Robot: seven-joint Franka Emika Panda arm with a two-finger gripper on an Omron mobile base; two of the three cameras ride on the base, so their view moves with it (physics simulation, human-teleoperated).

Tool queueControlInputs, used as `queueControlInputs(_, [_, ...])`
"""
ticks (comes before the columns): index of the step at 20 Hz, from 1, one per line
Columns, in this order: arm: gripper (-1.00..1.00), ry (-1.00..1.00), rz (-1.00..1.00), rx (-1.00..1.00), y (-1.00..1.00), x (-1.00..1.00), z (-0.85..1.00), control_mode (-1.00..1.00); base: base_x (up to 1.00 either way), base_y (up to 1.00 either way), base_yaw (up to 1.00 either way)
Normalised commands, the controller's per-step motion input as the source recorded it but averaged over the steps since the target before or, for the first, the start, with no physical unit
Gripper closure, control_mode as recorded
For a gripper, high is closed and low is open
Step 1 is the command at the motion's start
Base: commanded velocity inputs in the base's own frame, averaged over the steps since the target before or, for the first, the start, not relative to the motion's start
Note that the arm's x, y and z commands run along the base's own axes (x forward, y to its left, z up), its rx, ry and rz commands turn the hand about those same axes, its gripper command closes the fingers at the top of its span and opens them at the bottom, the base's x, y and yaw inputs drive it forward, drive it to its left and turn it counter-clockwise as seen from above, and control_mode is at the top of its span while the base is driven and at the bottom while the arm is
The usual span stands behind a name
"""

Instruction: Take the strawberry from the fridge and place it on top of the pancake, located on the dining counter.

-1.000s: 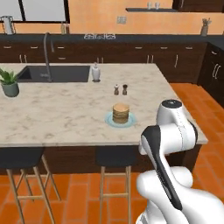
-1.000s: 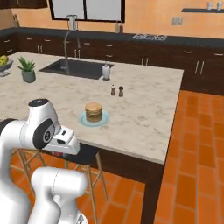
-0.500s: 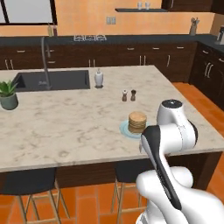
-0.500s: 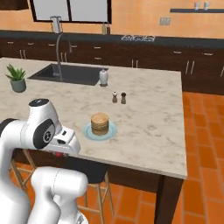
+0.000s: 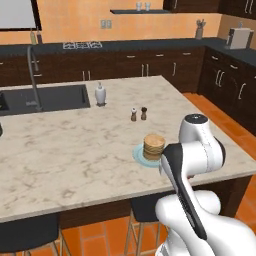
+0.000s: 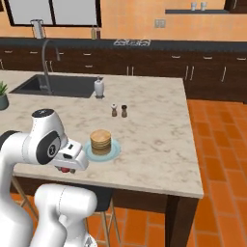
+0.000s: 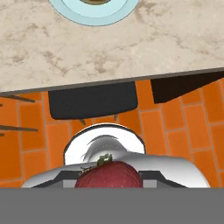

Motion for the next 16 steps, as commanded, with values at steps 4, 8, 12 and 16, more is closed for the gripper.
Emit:
queueControlInputs(4, [1.00, 0.00, 0.00, 0.00, 0.00, 0.00, 0.00, 1.00, 0.52, 0.27, -0.26])
queueControlInputs(8, [1.00, 0.00, 0.00, 0.00, 0.00, 0.00, 0.00, 1.00, 0.57, 0.07, -0.07])
queueControlInputs(12, [1.00, 0.00, 0.00, 0.00, 0.00, 0.00, 0.00, 1.00, 0.14, 0.00, 0.00])
queueControlInputs(16, [1.00, 0.00, 0.00, 0.00, 0.00, 0.00, 0.00, 1.00, 0.00, 0.02, 0.00])
